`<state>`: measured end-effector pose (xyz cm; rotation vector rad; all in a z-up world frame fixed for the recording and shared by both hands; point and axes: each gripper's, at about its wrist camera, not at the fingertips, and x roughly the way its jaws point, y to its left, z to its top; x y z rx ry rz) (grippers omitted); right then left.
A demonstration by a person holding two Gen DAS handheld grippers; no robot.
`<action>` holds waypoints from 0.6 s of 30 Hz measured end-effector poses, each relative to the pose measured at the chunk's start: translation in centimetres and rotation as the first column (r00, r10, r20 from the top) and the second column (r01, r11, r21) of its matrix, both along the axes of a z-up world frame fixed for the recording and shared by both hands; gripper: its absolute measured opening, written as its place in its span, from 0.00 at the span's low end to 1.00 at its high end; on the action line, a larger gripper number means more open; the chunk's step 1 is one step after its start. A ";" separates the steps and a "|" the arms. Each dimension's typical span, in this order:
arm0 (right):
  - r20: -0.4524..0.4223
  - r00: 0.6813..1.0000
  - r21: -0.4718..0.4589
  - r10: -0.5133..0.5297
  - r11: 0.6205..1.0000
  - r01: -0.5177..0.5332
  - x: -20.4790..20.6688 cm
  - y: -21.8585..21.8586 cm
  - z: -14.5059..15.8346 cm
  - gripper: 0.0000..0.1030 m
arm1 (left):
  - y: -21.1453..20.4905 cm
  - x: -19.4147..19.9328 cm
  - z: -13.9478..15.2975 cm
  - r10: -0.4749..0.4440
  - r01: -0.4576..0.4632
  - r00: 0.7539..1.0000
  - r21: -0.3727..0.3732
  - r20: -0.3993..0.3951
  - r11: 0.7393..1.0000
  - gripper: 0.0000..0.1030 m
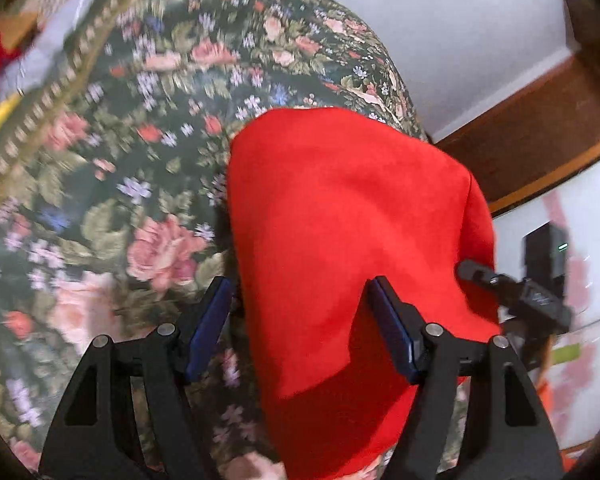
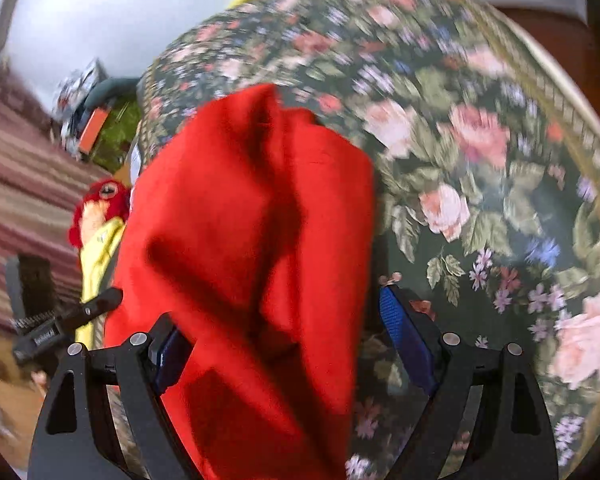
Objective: Fold large clothes
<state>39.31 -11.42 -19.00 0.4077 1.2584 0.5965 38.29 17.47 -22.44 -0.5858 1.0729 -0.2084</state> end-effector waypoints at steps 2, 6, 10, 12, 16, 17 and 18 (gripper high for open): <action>-0.006 1.000 0.016 0.016 1.000 -0.016 0.2 0.1 -0.3 0.84 | 0.2 0.8 -0.9 -0.002 0.001 1.000 -0.064 -0.013 0.998 0.69; 0.032 0.997 0.017 0.073 0.997 -0.074 0.1 1.4 0.0 0.84 | 0.5 1.9 -2.4 -0.006 0.001 1.000 -0.151 -0.031 0.988 0.75; 0.034 0.995 0.023 0.095 0.995 -0.096 0.5 2.1 -0.1 0.85 | 1.0 2.2 -4.0 0.000 -0.012 0.999 -0.259 -0.048 0.966 0.76; 0.033 0.994 0.052 0.101 0.993 -0.103 0.6 2.1 0.0 0.80 | 1.3 2.1 -4.7 0.005 -0.026 0.998 -0.325 -0.066 0.946 0.76; -0.077 0.986 0.156 0.145 0.979 -0.132 1.0 3.5 -1.4 0.50 | 1.5 1.8 -5.7 0.020 -0.055 0.996 -0.406 -0.090 0.912 0.73; -0.078 0.987 0.151 0.139 0.981 -0.126 0.9 3.8 -1.5 0.47 | 1.4 1.6 -5.6 0.022 -0.056 0.996 -0.403 -0.088 0.913 0.71; -0.076 0.987 0.140 0.139 0.982 -0.128 0.8 4.1 -1.5 0.41 | 1.3 1.3 -5.3 0.020 -0.051 0.996 -0.397 -0.081 0.917 0.65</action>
